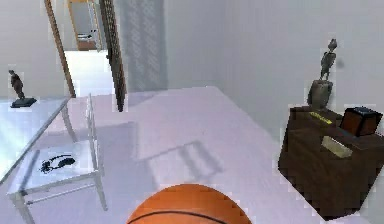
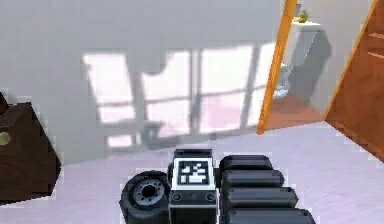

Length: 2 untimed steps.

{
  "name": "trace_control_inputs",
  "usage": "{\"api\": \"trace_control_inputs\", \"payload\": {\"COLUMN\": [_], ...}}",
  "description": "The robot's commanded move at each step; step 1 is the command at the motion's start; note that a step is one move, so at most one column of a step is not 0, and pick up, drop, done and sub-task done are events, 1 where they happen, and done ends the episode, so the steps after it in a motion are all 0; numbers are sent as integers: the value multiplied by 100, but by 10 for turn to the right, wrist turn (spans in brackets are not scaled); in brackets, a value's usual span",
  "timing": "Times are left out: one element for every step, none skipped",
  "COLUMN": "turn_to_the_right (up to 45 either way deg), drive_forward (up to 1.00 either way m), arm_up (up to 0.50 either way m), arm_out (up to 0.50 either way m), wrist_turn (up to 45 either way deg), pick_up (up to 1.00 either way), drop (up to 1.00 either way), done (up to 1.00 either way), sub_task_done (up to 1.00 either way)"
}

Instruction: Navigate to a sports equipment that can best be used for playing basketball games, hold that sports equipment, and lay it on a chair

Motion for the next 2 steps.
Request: {"api": "trace_control_inputs", "payload": {"turn_to_the_right": [0,330], "drive_forward": [100,0], "arm_up": [0,0], "arm_out": [0,0], "wrist_turn": [0,0], "pick_up": [0,0], "drop": [0,0], "done": [0,0], "sub_task_done": [0,0]}}
